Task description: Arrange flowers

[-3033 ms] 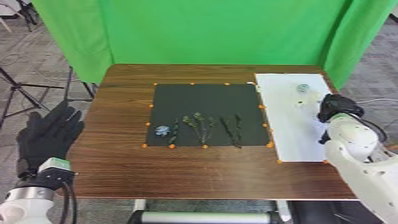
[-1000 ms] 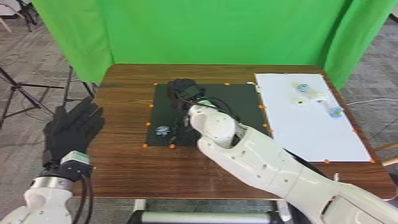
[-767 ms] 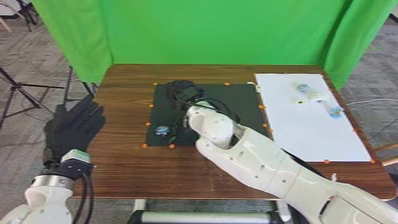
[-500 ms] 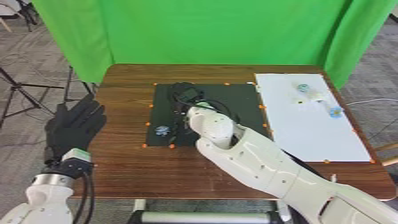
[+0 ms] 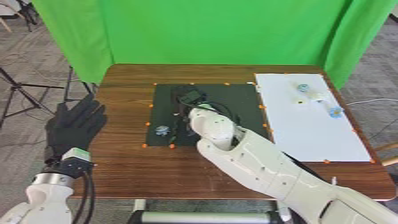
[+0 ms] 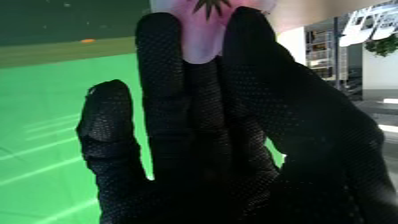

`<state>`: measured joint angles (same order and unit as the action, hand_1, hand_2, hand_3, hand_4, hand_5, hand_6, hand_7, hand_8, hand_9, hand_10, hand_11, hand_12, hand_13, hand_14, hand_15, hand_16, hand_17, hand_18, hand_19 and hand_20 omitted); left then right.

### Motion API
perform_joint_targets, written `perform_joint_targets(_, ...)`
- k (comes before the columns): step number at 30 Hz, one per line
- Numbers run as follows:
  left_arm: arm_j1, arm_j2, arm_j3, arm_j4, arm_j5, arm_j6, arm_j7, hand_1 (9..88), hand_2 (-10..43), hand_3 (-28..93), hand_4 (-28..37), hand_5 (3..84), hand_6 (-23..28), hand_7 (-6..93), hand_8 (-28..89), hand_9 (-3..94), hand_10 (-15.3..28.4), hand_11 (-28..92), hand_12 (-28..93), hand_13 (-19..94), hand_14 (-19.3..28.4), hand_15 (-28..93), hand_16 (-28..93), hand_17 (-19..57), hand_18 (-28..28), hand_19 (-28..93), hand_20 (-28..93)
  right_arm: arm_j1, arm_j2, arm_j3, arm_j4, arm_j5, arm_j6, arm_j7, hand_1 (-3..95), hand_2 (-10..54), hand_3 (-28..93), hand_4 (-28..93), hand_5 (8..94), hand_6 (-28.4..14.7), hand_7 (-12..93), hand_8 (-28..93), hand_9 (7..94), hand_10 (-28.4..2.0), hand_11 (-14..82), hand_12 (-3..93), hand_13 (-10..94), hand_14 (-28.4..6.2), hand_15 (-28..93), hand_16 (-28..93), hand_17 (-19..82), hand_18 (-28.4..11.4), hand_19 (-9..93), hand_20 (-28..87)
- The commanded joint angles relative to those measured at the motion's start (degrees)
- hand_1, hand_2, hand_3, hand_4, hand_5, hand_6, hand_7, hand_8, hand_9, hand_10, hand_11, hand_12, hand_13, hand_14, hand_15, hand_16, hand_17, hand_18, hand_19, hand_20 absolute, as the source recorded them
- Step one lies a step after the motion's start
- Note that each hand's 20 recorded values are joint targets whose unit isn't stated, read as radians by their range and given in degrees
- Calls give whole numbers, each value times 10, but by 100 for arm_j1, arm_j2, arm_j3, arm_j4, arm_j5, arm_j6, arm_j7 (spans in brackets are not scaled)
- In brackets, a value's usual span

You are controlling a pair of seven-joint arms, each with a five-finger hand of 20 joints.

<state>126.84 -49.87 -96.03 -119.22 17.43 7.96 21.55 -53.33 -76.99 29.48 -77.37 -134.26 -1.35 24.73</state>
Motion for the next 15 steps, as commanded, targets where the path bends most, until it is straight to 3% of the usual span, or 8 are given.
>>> perform_joint_targets(1,70,-98,-42,-10,7,-67,-140,275,121,666,-283,351,73,122,-92,274,132,172,76,183,120,265,-102,-53,101,257,60,-115,40,101,-207,133,-236,158,523,-95,746,-283,618,-10,285,-83,651,-126,188,178,639,-65,414,372,385,-197,857,348)
perform_joint_targets(6,105,-96,-61,-45,2,-23,-153,274,120,666,-283,349,73,125,-91,270,133,172,80,181,126,269,-97,-56,105,260,61,-143,24,125,-225,79,-299,190,454,-95,788,-283,596,-18,260,-155,622,-135,175,165,634,-94,469,305,383,-202,862,349)
perform_joint_targets(7,56,-131,-64,-27,51,-45,-187,274,120,666,-283,349,74,127,-90,269,134,173,81,180,129,272,-95,-57,106,261,61,-99,46,94,-248,143,-330,259,445,-95,796,-283,595,-18,259,-157,620,-136,175,165,633,-99,478,289,382,-202,862,348)
perform_joint_targets(10,101,-84,-52,-43,-10,-21,-86,272,122,679,-283,351,74,133,-90,268,135,172,83,178,133,276,-91,-57,106,261,60,-110,51,121,-294,192,-415,347,425,-95,801,-283,594,-20,257,-158,617,-140,173,166,627,-104,502,241,376,-206,862,343)
perform_joint_targets(15,142,-112,-65,-53,-29,-7,-77,275,122,677,-283,352,75,136,-93,269,138,175,86,177,135,280,-90,-58,108,260,60,-101,102,119,-384,155,-453,312,396,-95,796,-283,578,-27,243,-154,604,-147,169,165,620,-109,511,236,372,-211,864,345)
